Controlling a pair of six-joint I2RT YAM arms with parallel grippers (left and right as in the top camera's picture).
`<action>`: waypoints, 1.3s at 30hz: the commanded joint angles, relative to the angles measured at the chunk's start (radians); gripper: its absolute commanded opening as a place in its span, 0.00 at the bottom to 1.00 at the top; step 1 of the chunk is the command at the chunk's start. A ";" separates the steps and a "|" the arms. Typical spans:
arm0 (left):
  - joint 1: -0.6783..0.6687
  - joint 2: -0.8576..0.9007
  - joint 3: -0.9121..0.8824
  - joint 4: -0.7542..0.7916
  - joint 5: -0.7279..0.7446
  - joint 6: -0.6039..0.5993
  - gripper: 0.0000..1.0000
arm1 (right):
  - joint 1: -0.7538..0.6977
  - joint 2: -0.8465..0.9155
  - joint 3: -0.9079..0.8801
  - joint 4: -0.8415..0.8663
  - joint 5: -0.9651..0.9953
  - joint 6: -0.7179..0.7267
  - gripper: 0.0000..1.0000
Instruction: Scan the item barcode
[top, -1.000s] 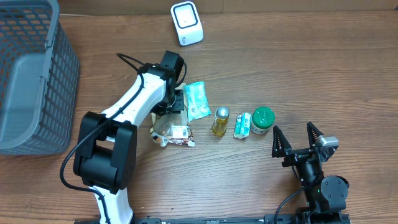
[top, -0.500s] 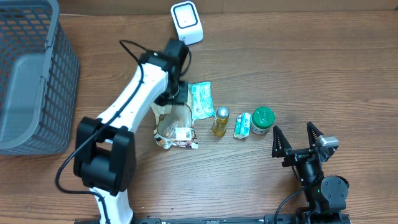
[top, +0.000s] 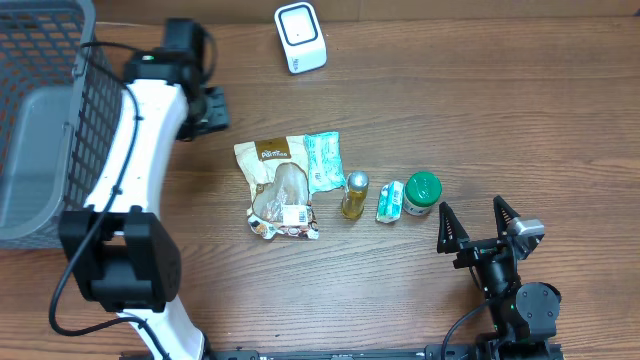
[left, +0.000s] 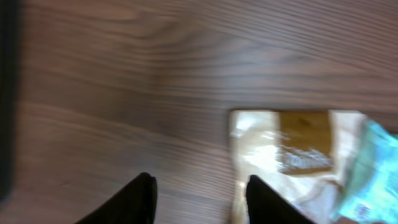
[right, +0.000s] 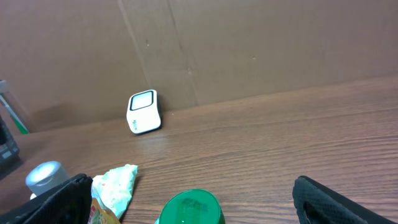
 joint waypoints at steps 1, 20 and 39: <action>0.053 -0.016 0.016 -0.013 -0.067 0.016 0.76 | -0.005 -0.008 -0.010 0.004 0.006 0.000 1.00; 0.116 -0.016 0.016 -0.038 -0.057 0.016 0.99 | -0.005 -0.008 -0.010 0.004 0.006 0.000 1.00; 0.116 -0.016 0.016 -0.038 -0.057 0.016 0.99 | -0.005 -0.008 -0.010 0.004 0.006 0.000 1.00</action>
